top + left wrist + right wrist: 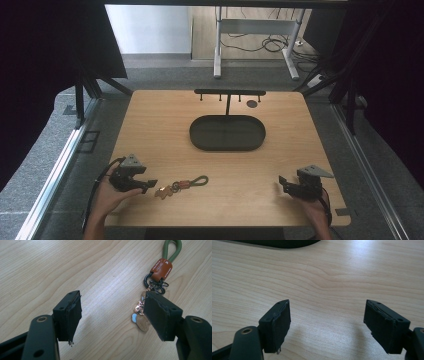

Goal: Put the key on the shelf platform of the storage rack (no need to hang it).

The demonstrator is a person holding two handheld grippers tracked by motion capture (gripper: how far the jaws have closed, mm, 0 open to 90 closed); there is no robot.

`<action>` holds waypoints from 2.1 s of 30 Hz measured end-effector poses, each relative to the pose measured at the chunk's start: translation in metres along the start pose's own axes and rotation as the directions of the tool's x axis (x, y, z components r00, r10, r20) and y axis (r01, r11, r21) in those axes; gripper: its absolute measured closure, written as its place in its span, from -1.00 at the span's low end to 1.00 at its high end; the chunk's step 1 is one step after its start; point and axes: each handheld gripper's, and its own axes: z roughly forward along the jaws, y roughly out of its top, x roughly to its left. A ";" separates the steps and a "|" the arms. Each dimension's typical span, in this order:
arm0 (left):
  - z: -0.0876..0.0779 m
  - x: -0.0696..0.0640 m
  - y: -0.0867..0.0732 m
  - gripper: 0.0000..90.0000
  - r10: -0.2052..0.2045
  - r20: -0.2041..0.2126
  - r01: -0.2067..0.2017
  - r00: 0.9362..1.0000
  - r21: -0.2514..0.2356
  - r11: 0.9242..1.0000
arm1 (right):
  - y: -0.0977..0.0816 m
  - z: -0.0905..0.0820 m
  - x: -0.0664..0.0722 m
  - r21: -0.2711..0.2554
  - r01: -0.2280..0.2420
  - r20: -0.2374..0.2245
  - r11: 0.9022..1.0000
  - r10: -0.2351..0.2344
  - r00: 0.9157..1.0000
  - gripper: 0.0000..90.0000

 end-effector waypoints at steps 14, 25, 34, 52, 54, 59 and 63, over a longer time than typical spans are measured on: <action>-0.001 0.002 0.004 -0.31 0.006 0.005 -0.006 1.000 -0.002 1.000 | -0.004 0.002 0.002 0.011 0.003 -0.008 1.000 -0.003 1.000 -0.48; -0.002 -0.001 0.015 -0.31 -0.001 0.025 0.001 1.000 0.005 1.000 | -0.002 0.005 -0.001 0.023 -0.014 -0.025 1.000 0.014 1.000 -0.47; -0.009 -0.012 0.036 -0.31 0.075 0.023 -0.076 0.997 0.027 0.997 | -0.001 0.007 0.001 0.028 0.008 -0.007 1.000 -0.008 1.000 -0.43; -0.002 -0.024 0.062 -0.32 0.148 0.083 -0.155 0.985 0.087 0.984 | -0.001 0.008 -0.001 0.042 -0.007 -0.016 0.999 0.008 1.000 -0.42; 0.001 -0.026 0.065 -0.32 0.159 0.091 -0.168 0.983 0.103 0.980 | -0.001 0.008 -0.001 0.044 -0.007 -0.015 0.999 0.007 1.000 -0.42; 0.007 -0.031 0.072 -0.32 0.189 0.112 -0.202 0.976 0.118 0.972 | -0.001 0.009 0.001 0.048 0.001 -0.005 0.999 -0.001 1.000 -0.42; 0.014 -0.036 0.078 -0.31 0.219 0.121 -0.235 0.968 0.137 0.962 | 0.000 0.009 0.002 0.050 0.008 -0.001 0.999 -0.008 1.000 -0.41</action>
